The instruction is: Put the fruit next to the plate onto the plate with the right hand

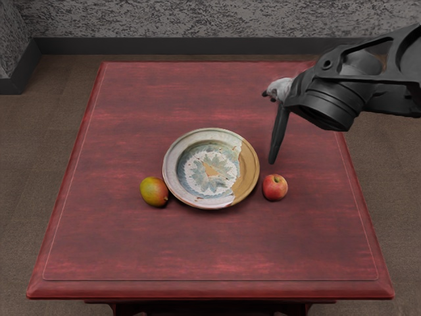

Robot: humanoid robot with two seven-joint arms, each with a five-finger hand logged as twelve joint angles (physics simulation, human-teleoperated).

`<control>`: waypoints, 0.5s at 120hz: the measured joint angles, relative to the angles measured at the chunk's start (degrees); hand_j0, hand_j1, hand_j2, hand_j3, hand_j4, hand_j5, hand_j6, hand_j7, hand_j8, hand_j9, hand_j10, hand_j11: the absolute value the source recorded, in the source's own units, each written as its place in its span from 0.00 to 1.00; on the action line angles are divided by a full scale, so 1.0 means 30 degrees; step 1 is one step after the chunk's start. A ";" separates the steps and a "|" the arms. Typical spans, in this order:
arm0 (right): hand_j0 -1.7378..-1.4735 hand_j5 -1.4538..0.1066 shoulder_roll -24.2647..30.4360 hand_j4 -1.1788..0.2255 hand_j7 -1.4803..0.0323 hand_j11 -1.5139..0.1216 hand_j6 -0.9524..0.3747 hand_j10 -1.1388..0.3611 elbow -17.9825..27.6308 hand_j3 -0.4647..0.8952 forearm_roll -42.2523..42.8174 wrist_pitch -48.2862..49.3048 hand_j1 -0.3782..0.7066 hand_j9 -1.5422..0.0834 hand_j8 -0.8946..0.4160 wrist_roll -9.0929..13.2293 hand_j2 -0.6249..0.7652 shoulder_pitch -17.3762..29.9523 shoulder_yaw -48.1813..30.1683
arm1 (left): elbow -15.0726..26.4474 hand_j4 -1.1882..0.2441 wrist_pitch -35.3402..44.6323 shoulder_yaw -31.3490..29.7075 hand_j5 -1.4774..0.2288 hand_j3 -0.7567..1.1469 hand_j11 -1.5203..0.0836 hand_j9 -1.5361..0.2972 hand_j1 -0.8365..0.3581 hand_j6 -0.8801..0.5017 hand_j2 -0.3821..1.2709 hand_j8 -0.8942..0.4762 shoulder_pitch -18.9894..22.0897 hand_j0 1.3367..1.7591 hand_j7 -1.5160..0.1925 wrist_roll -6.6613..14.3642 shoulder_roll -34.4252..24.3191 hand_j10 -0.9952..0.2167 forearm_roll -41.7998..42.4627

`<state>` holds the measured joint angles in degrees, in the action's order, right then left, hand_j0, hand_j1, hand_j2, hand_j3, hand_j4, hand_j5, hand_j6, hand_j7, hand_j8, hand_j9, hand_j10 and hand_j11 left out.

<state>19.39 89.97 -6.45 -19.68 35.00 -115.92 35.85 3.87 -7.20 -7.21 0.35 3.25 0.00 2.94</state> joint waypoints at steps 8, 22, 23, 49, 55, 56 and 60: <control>0.30 0.93 -0.0232 0.84 0.98 0.93 0.72 0.76 0.1195 0.34 -0.0679 -0.0624 0.03 0.95 0.68 0.0000 0.45 -0.0250 0.0303 | 0.0000 0.83 0.0003 -0.0003 0.87 0.40 0.95 0.84 0.99 0.64 0.23 0.65 0.0000 0.76 0.89 0.0000 0.0000 0.82 -0.0001; 0.30 0.93 -0.0543 0.84 0.98 0.93 0.72 0.76 0.2152 0.34 -0.1360 -0.1093 0.03 0.95 0.68 0.0000 0.45 -0.0304 0.0520 | 0.0000 0.83 0.0003 -0.0002 0.87 0.40 0.95 0.84 0.99 0.64 0.23 0.65 0.0000 0.76 0.89 0.0000 0.0000 0.82 -0.0005; 0.30 0.93 -0.0555 0.84 0.98 0.93 0.72 0.76 0.2187 0.34 -0.1386 -0.1111 0.03 0.95 0.68 0.0000 0.45 -0.0297 0.0535 | 0.0000 0.83 0.0003 -0.0002 0.87 0.40 0.95 0.84 0.99 0.64 0.23 0.65 0.0000 0.76 0.89 0.0000 0.0000 0.82 -0.0004; 0.30 0.93 -0.0727 0.84 0.98 0.93 0.72 0.76 0.2553 0.34 -0.2019 -0.1870 0.03 0.95 0.68 0.0000 0.45 0.0287 0.1168 | 0.0000 0.83 0.0006 -0.0002 0.87 0.40 0.95 0.84 0.99 0.64 0.23 0.65 0.0000 0.76 0.89 0.0000 0.0000 0.82 0.0001; 0.30 0.93 -0.1083 0.84 0.98 0.93 0.72 0.76 0.2581 0.34 -0.2054 -0.2958 0.03 0.95 0.68 0.0000 0.45 0.0363 0.1216 | 0.0000 0.83 0.0007 -0.0003 0.87 0.40 0.95 0.84 0.99 0.64 0.23 0.65 0.0000 0.76 0.89 0.0000 0.0000 0.82 0.0004; 0.30 0.93 -0.1167 0.84 0.98 0.93 0.72 0.76 0.2584 0.34 -0.2057 -0.3123 0.03 0.95 0.68 0.0000 0.45 0.0373 0.1222 | 0.0000 0.83 0.0008 -0.0002 0.87 0.40 0.95 0.84 0.99 0.64 0.23 0.65 0.0000 0.76 0.89 0.0000 0.0000 0.82 0.0005; 0.30 0.93 -0.1533 0.84 0.98 0.93 0.72 0.76 0.2577 0.34 -0.2063 -0.3667 0.03 0.95 0.68 0.0000 0.45 0.0424 0.1248 | 0.0000 0.83 0.0007 -0.0003 0.87 0.40 0.95 0.84 0.99 0.64 0.23 0.65 0.0000 0.76 0.89 0.0000 0.0000 0.82 0.0004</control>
<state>14.80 97.70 -12.63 -30.68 35.00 -114.65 39.59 3.87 -7.18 -7.22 0.35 3.25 0.00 2.96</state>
